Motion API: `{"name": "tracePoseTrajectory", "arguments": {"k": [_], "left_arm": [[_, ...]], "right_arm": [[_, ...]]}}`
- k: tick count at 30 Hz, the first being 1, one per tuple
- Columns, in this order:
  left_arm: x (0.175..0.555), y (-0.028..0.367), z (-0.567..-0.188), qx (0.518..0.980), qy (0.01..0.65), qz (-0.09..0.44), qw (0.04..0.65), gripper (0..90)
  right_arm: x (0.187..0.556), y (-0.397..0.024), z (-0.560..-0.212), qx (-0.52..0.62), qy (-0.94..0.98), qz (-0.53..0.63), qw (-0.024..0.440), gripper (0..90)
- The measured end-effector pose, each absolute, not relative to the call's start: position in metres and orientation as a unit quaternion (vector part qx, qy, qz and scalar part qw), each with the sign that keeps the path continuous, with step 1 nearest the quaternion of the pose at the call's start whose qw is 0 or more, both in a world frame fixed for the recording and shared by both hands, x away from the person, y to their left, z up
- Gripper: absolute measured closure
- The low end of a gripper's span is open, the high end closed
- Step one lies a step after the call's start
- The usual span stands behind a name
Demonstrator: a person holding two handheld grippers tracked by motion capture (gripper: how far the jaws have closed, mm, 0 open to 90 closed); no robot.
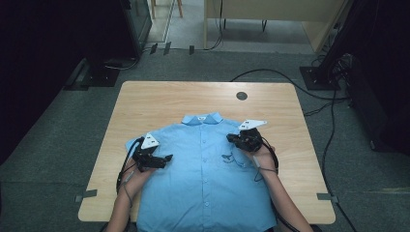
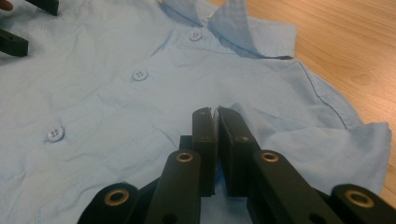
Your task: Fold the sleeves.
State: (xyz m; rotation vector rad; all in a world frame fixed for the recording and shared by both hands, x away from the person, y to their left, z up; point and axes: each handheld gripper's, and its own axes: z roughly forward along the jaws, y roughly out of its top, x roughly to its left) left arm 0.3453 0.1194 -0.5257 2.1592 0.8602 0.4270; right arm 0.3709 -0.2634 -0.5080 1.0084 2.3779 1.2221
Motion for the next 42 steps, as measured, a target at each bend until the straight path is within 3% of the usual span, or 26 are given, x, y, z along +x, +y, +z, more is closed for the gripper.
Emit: {"name": "tracePoseTrajectory", "arguments": {"k": [11, 12, 15, 16, 19, 42], "left_arm": [[0.345, 0.119, -0.526, 0.845, 0.337, 0.167, 0.379, 19.9], [0.345, 0.119, -0.526, 0.845, 0.337, 0.167, 0.380, 19.9], [0.345, 0.119, -0.526, 0.845, 0.337, 0.167, 0.380, 19.9], [0.345, 0.119, -0.526, 0.845, 0.337, 0.167, 0.380, 19.9], [0.345, 0.119, -0.526, 0.845, 0.337, 0.167, 0.379, 19.9], [0.345, 0.119, -0.526, 0.845, 0.337, 0.167, 0.379, 19.9]], "right_arm": [[0.373, -0.264, -0.507, 0.344, 0.825, 0.433, 0.121, 71.9], [0.373, -0.264, -0.507, 0.344, 0.825, 0.433, 0.121, 65.8], [0.374, -0.265, -0.508, 0.347, 0.822, 0.435, 0.121, 63.9], [0.374, -0.265, -0.508, 0.347, 0.822, 0.435, 0.121, 55.1], [0.374, -0.268, -0.504, 0.344, 0.818, 0.442, 0.127, 50.4], [0.369, -0.273, -0.505, 0.317, 0.839, 0.417, 0.147, 38.5]]}}
